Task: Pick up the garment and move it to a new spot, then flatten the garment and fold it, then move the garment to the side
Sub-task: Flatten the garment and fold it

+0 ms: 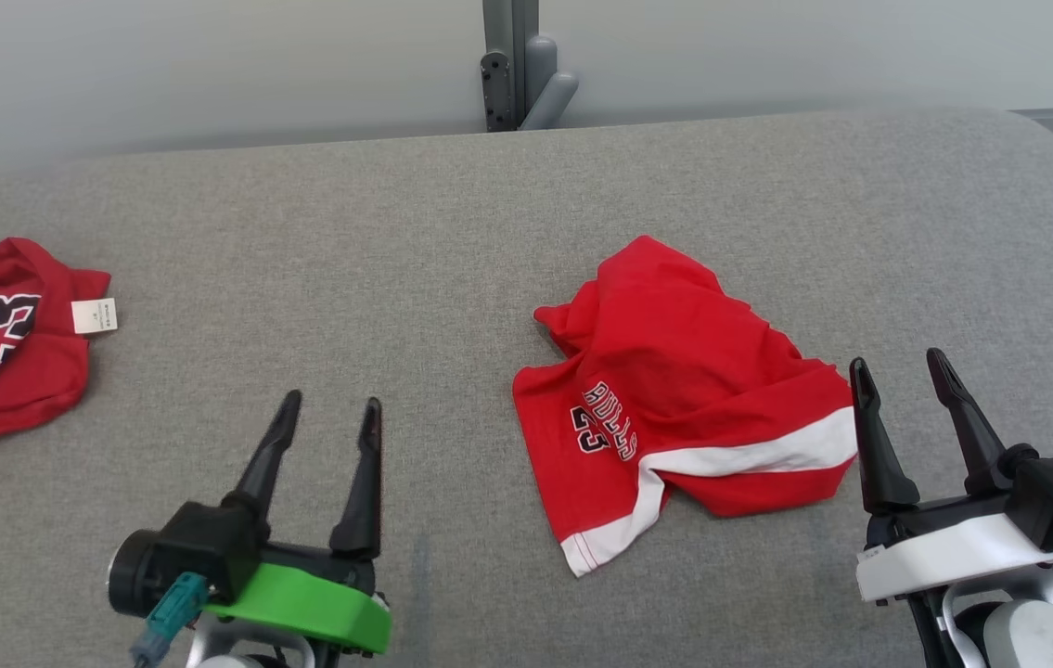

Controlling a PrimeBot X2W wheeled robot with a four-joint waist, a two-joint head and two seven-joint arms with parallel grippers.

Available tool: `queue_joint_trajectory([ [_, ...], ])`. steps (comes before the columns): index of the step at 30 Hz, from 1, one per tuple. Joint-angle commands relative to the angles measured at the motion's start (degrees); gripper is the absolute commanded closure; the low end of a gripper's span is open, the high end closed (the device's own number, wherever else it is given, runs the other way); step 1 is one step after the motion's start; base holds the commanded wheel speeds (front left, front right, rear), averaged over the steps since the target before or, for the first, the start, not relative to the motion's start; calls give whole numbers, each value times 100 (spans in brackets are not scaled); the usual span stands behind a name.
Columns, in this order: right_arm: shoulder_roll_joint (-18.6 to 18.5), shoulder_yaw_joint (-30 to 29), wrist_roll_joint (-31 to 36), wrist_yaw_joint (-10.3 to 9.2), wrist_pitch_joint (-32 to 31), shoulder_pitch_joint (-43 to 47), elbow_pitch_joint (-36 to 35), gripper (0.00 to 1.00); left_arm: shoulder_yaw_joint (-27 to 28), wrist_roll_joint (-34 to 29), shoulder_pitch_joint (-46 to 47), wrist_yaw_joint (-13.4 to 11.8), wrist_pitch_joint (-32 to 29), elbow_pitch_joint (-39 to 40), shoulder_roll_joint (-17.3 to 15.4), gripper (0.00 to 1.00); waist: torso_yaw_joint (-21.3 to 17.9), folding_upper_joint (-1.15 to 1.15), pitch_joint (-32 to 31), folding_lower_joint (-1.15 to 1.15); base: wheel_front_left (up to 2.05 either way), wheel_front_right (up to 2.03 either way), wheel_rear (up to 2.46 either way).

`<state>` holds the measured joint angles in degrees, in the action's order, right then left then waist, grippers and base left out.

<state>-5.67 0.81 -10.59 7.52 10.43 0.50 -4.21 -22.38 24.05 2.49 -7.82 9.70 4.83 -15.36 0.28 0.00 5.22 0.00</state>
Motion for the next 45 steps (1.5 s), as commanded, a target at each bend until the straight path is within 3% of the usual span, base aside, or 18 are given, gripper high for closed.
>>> queue_joint_trajectory([
  [1, 4, 5, -21, -6, -4, -60, -10, 0, -110, -22, 106, 84, -146, 26, 16, 0, -32, 0, 92, 0, 0, 0, 0],
  [8, 29, 45, -47, -6, 30, -170, 58, 0, -973, 254, 230, 612, -1126, -158, 226, 0, -215, 0, 423, 0, 0, 0, 0],
  [14, 33, 44, -51, -6, 78, -300, 107, 0, -1435, 480, 297, 933, -1575, -572, 440, 0, -373, 0, 743, 0, 0, 0, 0],
  [27, 31, -10, -14, -6, 91, -548, 30, 0, -1477, 694, 827, 1090, -1623, -2064, 780, 0, -684, 0, 1254, 0, 0, 0, 0],
  [28, 34, -20, -20, -6, 99, -549, 30, 0, -1474, 688, 873, 1117, -1591, -2159, 801, 8, -697, 0, 1274, 0, 0, 0, 0],
  [29, 38, -40, -21, -6, 106, -547, 32, 0, -1468, 677, 908, 1127, -1546, -2243, 810, 62, -707, 0, 1289, 0, 0, 0, 0],
  [30, 43, -52, -21, -6, 109, -545, 39, 0, -1453, 710, 915, 1134, -1519, -2319, 828, 100, -716, 0, 1298, 0, 0, 0, 0],
  [35, 66, -137, -56, -6, 125, -510, 58, 0, -1379, 741, 986, 1161, -1282, -2473, 808, 100, -703, 0, 1318, 0, 0, 0, 0],
  [45, 7, -47, -196, -6, -32, -556, 199, 0, -950, 744, 1223, 951, -973, -2326, 412, 100, -506, 0, 1292, 0, 0, 0, 0],
])
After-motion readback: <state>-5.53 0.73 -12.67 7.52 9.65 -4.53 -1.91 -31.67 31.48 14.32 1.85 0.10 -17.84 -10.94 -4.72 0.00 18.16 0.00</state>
